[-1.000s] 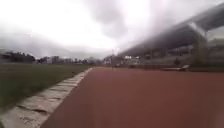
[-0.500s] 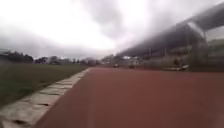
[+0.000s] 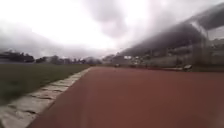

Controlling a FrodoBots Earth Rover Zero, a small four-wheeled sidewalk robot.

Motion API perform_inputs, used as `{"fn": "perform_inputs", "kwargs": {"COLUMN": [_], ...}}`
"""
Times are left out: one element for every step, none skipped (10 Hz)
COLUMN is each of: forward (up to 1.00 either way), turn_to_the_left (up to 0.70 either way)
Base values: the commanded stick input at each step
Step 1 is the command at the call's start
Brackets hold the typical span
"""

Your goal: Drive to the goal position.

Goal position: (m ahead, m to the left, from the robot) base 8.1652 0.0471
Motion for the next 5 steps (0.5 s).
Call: {"fn": "perform_inputs", "kwargs": {"forward": [0.70,0.70,0.70,0.70,0.70], "turn_to_the_left": [0.00,0.00,0.00,0.00,0.00]}}
